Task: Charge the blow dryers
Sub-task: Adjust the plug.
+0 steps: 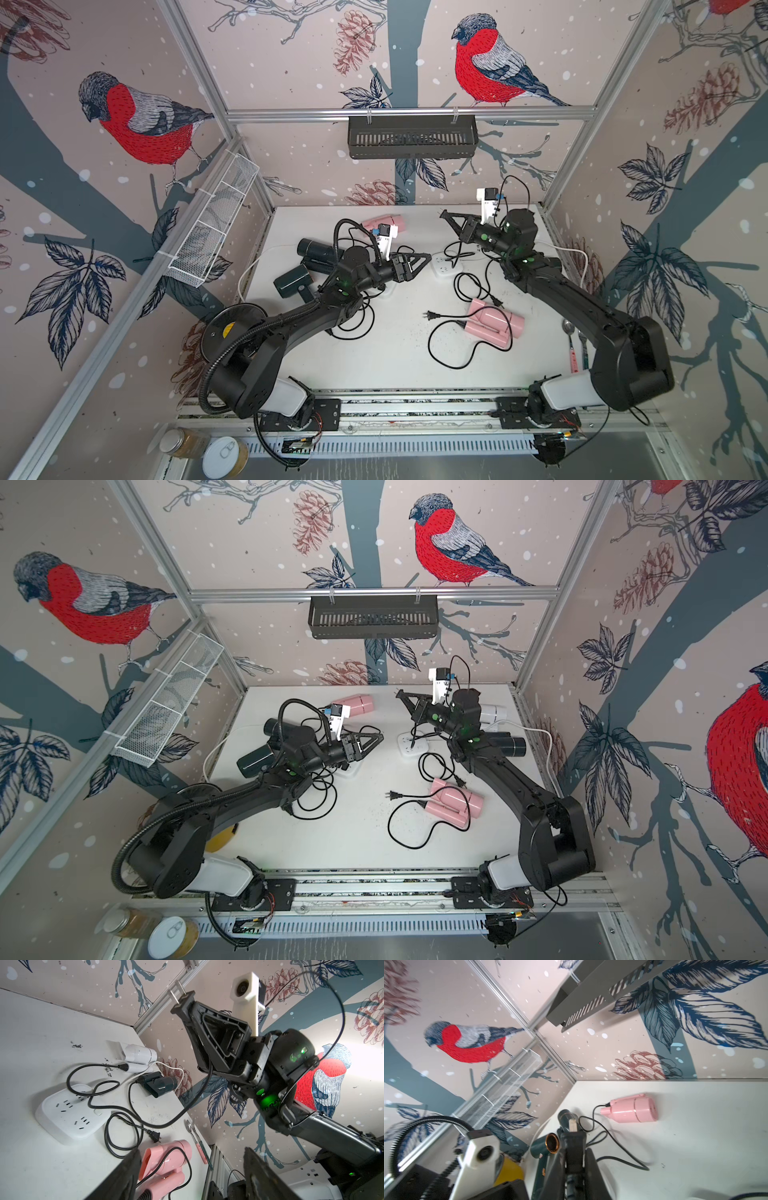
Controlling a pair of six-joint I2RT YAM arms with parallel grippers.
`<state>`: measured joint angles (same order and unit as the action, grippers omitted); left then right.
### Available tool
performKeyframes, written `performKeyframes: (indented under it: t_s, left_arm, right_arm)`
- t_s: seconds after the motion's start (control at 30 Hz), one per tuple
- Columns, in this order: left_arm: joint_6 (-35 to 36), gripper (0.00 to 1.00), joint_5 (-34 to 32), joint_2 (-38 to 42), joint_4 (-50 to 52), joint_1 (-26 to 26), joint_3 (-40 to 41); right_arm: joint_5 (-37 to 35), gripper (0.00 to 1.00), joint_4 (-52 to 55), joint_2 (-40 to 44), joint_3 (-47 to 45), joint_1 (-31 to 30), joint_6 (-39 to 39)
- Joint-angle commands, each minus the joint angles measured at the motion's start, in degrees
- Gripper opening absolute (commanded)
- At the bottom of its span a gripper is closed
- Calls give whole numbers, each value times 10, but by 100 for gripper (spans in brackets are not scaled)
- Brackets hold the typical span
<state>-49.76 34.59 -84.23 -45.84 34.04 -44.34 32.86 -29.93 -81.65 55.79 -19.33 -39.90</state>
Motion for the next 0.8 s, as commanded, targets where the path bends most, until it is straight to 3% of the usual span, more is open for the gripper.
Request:
performKeyframes:
  t_s: [0.0, 0.47, 0.77]
  left_arm:
    - [-41, 78, 21, -27, -126, 10, -3]
    - [-48, 70, 21, -120, -175, 46, -64]
    - [-60, 59, 64, -168, -223, 71, -86]
  right_arm:
    - [19, 7, -183, 24, -54, -8, -117]
    - [8, 8, -327, 54, -153, -38, -225]
    - [13, 9, -333, 51, -153, -39, -235]
